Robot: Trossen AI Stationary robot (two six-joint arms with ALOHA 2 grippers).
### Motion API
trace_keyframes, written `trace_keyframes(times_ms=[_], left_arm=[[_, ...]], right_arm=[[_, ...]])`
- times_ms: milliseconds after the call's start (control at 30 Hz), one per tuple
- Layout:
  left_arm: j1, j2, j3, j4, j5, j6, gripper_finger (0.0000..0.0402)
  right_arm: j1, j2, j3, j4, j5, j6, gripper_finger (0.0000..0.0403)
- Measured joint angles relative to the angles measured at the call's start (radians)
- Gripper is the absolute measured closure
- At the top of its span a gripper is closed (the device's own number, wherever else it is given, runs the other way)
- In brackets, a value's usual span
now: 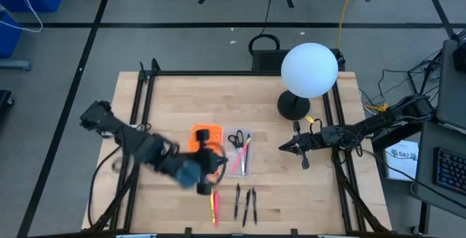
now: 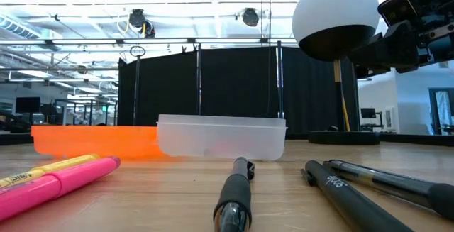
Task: Pick & place school supplies into a supply box
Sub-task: Put the right black pen into the supply box
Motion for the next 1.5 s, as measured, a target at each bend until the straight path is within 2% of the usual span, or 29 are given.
trace_keyframes(times_ms=[100,200,300,400,533,633,733,867,1067,1233,1333,1433,1500], left_arm=[[0.106,-0.054,-0.102,0.159,0.243,0.204,0.0398],[0.208,-0.143,-0.268,0.301,0.420,0.332,0.0399],[0.295,-0.271,-0.467,0.423,0.496,0.394,0.0399],[0.374,-0.434,-0.689,0.530,0.552,0.378,0.0400],[0.441,-0.680,-0.977,0.736,0.553,0.282,0.0400],[0.453,-0.815,-1.168,0.900,0.523,0.208,0.0400],[0.439,-0.915,-1.317,1.046,0.517,0.180,0.0400],[0.416,-0.981,-1.478,1.183,0.502,0.180,0.0401],[0.411,-1.014,-1.578,1.244,0.501,0.188,0.0401],[0.412,-1.013,-1.642,1.260,0.451,0.290,0.0399],[0.424,-1.013,-1.651,1.259,0.440,0.332,0.0399],[0.433,-1.013,-1.649,1.257,0.411,0.319,0.0398],[0.433,-1.013,-1.649,1.255,0.373,0.281,0.0398]], right_arm=[[0.000,0.000,0.000,-0.027,0.000,-0.003,0.0403],[0.000,0.000,0.000,-0.024,0.000,-0.033,0.0403],[0.000,0.000,0.000,-0.022,0.000,-0.080,0.0403],[0.000,0.000,0.000,-0.018,0.000,-0.154,0.0403],[0.000,0.000,0.000,-0.027,0.001,-0.203,0.0403],[0.000,0.000,0.000,-0.018,0.001,-0.243,0.0403],[0.000,0.000,0.000,-0.005,0.005,-0.253,0.0403],[0.000,0.000,0.000,0.035,0.006,-0.265,0.0403],[0.000,-0.001,0.000,0.113,0.013,-0.298,0.0403],[0.000,0.000,0.000,0.123,0.132,-0.217,0.0403],[-0.001,0.006,0.000,0.123,0.168,-0.200,0.0403],[-0.001,0.005,0.005,0.142,0.182,-0.196,0.0403],[-0.001,0.005,0.017,0.133,0.253,-0.172,0.0403]])
